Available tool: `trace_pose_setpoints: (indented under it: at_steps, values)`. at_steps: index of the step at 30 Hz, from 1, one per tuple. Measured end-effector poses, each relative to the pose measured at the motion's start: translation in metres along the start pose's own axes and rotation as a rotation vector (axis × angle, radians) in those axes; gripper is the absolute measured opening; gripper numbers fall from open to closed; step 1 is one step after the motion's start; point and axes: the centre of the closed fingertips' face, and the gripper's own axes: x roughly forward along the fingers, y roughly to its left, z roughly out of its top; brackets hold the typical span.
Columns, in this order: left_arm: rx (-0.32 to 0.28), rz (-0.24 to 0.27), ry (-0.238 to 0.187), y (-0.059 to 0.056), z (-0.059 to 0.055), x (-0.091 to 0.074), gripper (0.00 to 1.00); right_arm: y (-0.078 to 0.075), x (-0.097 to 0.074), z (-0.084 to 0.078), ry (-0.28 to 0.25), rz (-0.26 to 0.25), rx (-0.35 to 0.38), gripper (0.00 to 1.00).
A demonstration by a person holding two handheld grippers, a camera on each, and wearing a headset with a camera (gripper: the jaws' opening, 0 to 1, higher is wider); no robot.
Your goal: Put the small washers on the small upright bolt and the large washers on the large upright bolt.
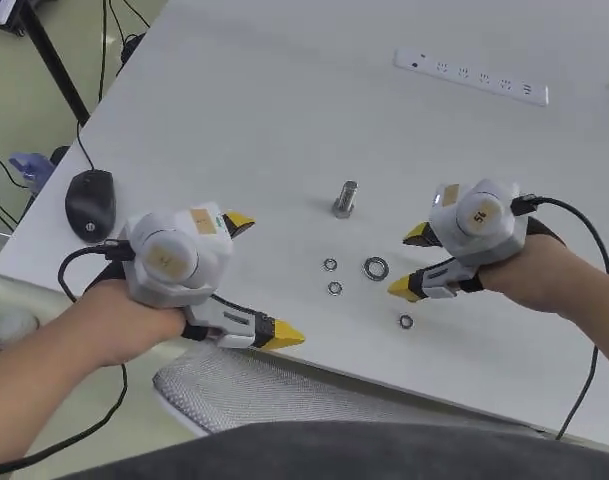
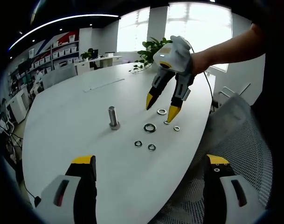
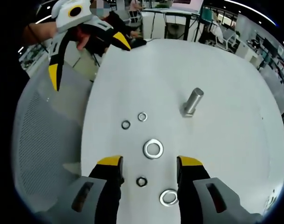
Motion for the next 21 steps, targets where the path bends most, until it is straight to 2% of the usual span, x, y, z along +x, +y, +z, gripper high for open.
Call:
trace_pose_setpoints:
  at_steps: [2,10,16,21]
  values:
    - [-0.002,0.001,-0.003,0.000,0.000,0.001,0.96,-0.004,0.004,-0.003,0.012,0.007,-0.015,0.48]
    - [-0.005,0.006,-0.005,-0.001,0.001,-0.001,0.96,-0.001,0.020,-0.003,0.067,0.033,-0.078,0.46]
    - [0.016,0.005,0.015,-0.001,-0.002,-0.001,0.95,0.000,0.027,-0.003,0.108,0.045,-0.118,0.44]
    - [0.006,0.011,0.008,0.000,-0.002,-0.003,0.94,-0.001,0.032,-0.004,0.139,0.052,-0.149,0.42]
